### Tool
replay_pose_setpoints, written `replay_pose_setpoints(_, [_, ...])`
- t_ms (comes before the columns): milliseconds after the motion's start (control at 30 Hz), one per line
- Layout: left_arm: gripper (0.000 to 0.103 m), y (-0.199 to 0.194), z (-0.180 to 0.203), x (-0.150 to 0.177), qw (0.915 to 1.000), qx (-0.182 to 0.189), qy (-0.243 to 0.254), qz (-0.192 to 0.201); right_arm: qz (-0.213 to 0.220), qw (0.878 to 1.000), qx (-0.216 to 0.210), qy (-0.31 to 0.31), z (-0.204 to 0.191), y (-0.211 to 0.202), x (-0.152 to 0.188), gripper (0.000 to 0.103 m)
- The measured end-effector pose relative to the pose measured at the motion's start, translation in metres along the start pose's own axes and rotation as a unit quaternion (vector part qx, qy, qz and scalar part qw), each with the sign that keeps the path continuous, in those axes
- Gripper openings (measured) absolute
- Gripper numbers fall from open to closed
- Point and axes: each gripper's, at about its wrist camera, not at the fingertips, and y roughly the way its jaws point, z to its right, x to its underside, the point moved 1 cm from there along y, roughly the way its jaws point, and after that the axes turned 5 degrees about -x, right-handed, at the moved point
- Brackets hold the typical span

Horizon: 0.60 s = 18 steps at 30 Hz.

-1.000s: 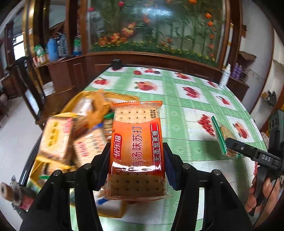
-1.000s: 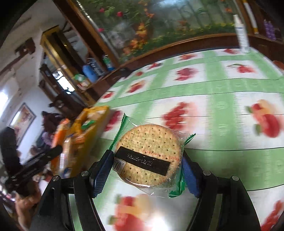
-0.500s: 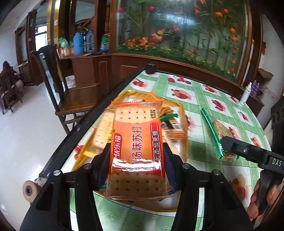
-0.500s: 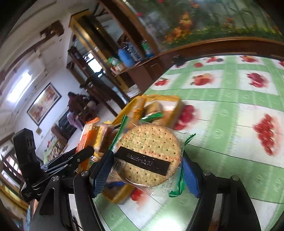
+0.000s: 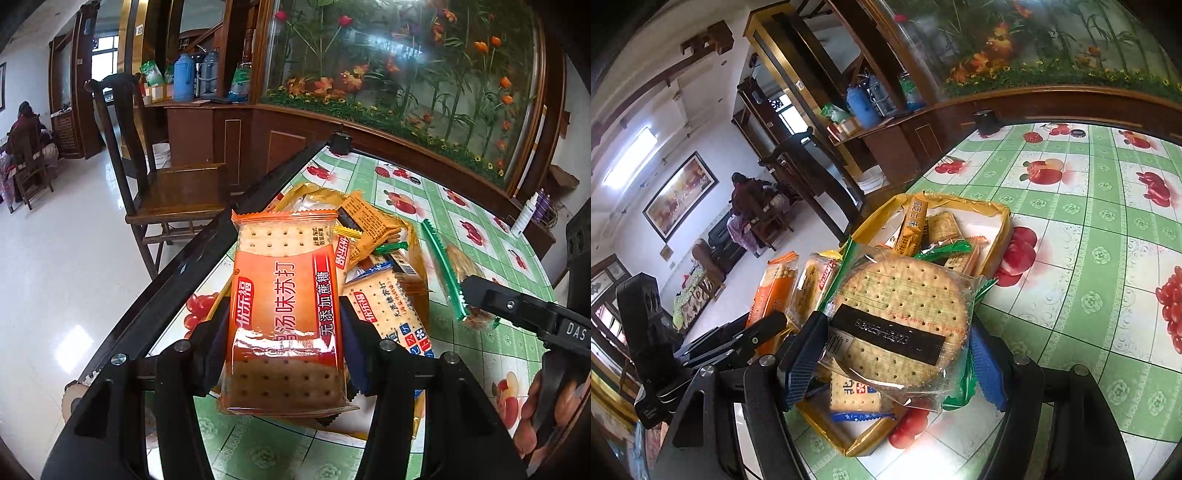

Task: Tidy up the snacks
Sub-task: 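Carry both held packs over the tray, then lower both packs into the tray and open both tools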

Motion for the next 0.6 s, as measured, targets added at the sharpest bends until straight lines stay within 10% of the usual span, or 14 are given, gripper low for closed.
replay_pose_setpoints(600, [0.053, 0.007, 0.026, -0.008, 0.9994, 0.024, 0.024, -0.004, 0.006, 1.0, 0.008, -0.004, -0.001, 0.013, -0.017, 0.075])
